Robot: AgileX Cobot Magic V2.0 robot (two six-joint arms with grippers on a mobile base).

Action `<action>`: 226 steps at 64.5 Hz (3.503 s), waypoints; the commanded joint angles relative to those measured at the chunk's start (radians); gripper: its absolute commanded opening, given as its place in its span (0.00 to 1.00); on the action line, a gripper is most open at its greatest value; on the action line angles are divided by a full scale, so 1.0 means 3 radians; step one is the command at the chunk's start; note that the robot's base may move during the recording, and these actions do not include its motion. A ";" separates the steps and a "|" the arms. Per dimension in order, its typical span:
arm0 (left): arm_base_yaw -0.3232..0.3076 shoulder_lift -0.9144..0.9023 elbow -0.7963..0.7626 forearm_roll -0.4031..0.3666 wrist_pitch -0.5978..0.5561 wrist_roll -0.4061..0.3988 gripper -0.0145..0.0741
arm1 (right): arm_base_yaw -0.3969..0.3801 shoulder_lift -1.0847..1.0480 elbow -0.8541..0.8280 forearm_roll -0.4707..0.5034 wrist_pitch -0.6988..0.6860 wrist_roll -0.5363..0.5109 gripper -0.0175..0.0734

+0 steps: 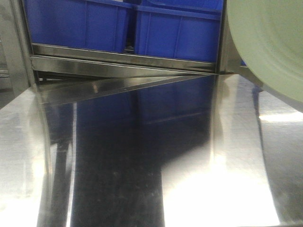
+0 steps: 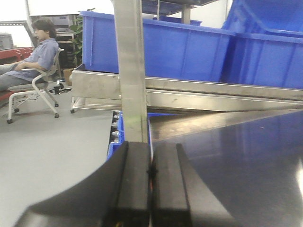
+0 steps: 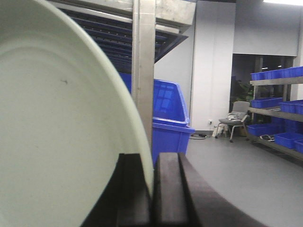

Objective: Place green plate on second shelf with right arm

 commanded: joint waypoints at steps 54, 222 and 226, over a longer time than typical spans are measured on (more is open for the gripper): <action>-0.0014 -0.0066 0.0132 -0.0021 -0.0315 -0.0019 0.31 | -0.0020 0.0029 -0.0083 0.0028 -0.0387 -0.0004 0.25; -0.0014 -0.0066 0.0132 -0.0021 -0.0315 -0.0019 0.31 | -0.0020 0.0029 -0.0083 0.0028 -0.0387 -0.0004 0.25; -0.0014 -0.0066 0.0132 -0.0021 -0.0315 -0.0019 0.31 | -0.0020 0.0029 -0.0083 0.0028 -0.0387 -0.0004 0.25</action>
